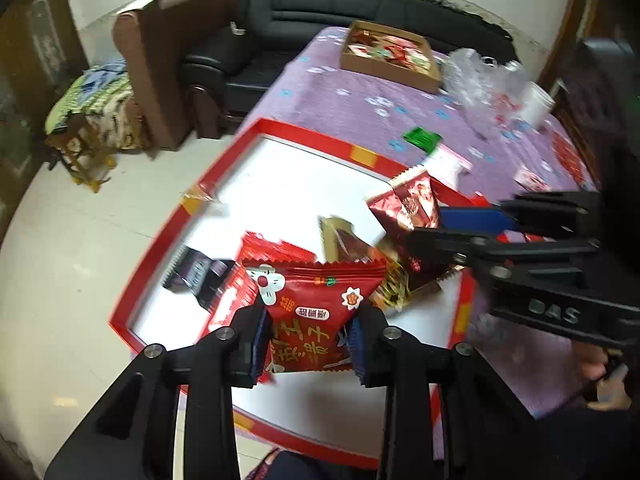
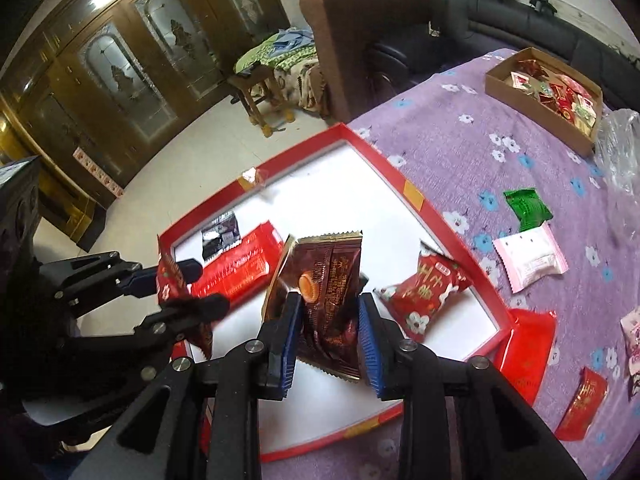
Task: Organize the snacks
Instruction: 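Carry both bags onto the white tray and open both tools, then grasp the long red bag with the left tool while the right tool grasps the small red bag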
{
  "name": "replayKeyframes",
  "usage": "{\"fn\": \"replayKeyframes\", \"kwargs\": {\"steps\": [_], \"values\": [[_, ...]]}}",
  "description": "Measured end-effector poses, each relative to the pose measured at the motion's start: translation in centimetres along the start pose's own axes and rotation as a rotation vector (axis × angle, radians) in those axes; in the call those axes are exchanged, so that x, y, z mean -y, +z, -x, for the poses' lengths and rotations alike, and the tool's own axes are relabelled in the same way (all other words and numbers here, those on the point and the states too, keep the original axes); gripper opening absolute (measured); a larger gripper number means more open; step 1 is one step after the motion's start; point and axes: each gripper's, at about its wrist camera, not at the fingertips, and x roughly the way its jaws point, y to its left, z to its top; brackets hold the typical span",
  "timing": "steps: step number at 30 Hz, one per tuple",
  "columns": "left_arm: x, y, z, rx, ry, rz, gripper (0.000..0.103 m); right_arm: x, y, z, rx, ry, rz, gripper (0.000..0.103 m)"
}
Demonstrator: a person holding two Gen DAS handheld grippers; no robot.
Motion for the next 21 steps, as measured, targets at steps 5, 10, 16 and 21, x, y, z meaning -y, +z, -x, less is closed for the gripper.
{"fn": "replayKeyframes", "kwargs": {"steps": [5,10,16,21], "values": [[0.2,0.8,0.2,0.014,0.037,0.010,0.065,2.9,-0.7,2.7,0.065,-0.006,-0.089,0.054],[2.3,1.2,0.5,0.020,-0.014,-0.034,0.065,8.3,-3.8,5.0,0.099,-0.050,-0.249,0.054],[7.1,1.2,0.2,-0.005,-0.087,-0.145,0.065,15.5,-10.4,7.5,0.108,-0.111,-0.489,0.054],[11.2,1.3,-0.5,-0.050,-0.159,-0.217,0.065,19.0,-14.8,9.7,0.124,-0.150,-0.615,0.055]]}}
